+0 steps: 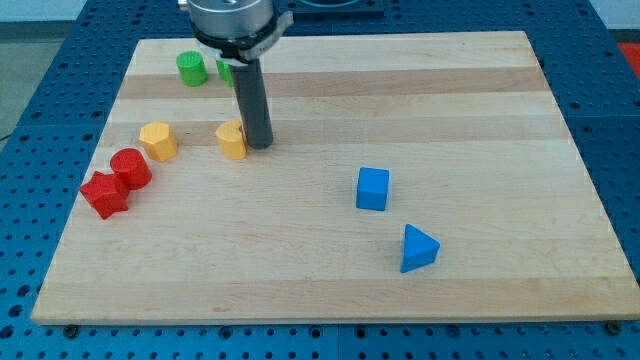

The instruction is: Move the green star to blue cube

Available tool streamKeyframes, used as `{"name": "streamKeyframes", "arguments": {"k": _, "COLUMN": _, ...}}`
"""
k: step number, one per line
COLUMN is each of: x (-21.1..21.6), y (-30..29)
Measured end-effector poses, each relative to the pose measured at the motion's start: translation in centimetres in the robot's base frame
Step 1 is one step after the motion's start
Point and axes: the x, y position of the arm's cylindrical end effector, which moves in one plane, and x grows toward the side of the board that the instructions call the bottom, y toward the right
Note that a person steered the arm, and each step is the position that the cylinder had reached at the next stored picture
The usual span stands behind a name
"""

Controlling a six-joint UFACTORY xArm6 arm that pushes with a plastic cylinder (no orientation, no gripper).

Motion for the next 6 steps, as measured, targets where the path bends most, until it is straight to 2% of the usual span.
{"name": "streamKeyframes", "arguments": {"k": 1, "x": 2.2, "y": 0.0}}
{"name": "streamKeyframes", "arguments": {"k": 3, "x": -0.3, "y": -1.5}}
{"name": "streamKeyframes", "arguments": {"k": 4, "x": -2.5, "y": 1.1}}
{"name": "streamKeyframes", "arguments": {"k": 5, "x": -8.5, "y": 4.4}}
{"name": "streamKeyframes", "arguments": {"k": 6, "x": -15.5, "y": 2.7}}
